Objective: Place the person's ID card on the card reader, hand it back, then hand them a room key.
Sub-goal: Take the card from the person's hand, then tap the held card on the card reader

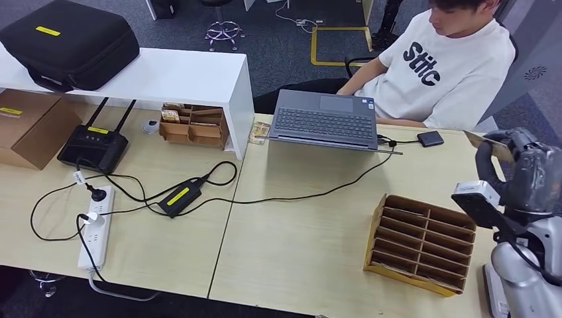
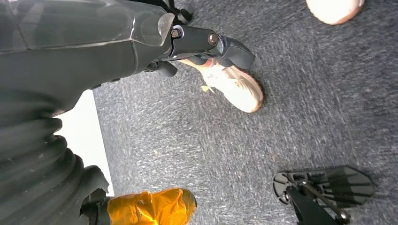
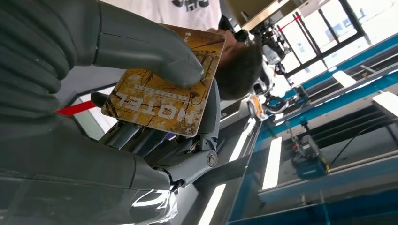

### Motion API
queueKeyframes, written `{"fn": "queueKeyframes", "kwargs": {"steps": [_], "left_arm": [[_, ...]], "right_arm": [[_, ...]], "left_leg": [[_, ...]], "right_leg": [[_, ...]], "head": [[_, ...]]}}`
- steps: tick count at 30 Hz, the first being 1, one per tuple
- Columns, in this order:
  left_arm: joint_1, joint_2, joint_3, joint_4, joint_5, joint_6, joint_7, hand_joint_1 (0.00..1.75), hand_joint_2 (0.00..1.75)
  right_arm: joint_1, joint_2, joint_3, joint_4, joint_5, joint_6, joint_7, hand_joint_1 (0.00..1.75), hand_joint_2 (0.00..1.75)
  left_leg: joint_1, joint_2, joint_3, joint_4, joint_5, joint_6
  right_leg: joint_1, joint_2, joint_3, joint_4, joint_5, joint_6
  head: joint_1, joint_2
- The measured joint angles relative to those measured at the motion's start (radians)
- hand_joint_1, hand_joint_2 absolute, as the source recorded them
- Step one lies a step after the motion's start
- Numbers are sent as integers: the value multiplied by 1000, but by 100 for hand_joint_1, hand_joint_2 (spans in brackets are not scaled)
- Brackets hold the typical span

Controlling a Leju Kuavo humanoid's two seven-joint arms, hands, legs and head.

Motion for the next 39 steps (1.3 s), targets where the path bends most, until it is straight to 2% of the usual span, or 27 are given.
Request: {"fn": "queueKeyframes", "kwargs": {"steps": [4,8,15,25,30,35,39], "left_arm": [[2,-1,27,0,4,5,2,0,175],[4,-3,49,0,15,10,3,0,175],[6,-4,80,0,23,10,3,0,175],[7,-4,109,0,26,10,3,0,175],[8,-3,123,0,26,10,6,0,175],[13,-3,138,0,24,10,9,0,175],[17,-2,149,0,20,10,9,0,175]], "right_arm": [[114,-7,-154,-55,-74,67,-14,175,175],[207,-26,-272,-73,-127,169,13,175,175],[294,-70,-386,-53,-145,288,53,175,175],[343,-144,-422,35,-108,478,121,175,175],[354,-217,-418,74,-108,593,184,175,175],[363,-300,-402,94,-116,662,260,175,175],[380,-365,-386,99,-164,725,287,175,175]], "left_leg": [[0,0,0,0,0,0],[0,0,0,0,-1,0],[0,1,0,0,-1,1],[0,2,0,0,-1,1],[-1,2,0,0,-1,1],[-1,2,1,0,-1,1],[-1,2,1,0,-1,1]], "right_leg": [[0,0,0,0,0,0],[0,0,0,0,0,0],[0,1,0,0,0,0],[0,1,0,0,0,0],[-1,1,0,0,0,0],[-1,1,0,0,0,0],[-1,1,0,0,0,0]], "head": [[0,0],[0,0],[0,0],[0,0],[0,0],[0,0],[0,0]]}}
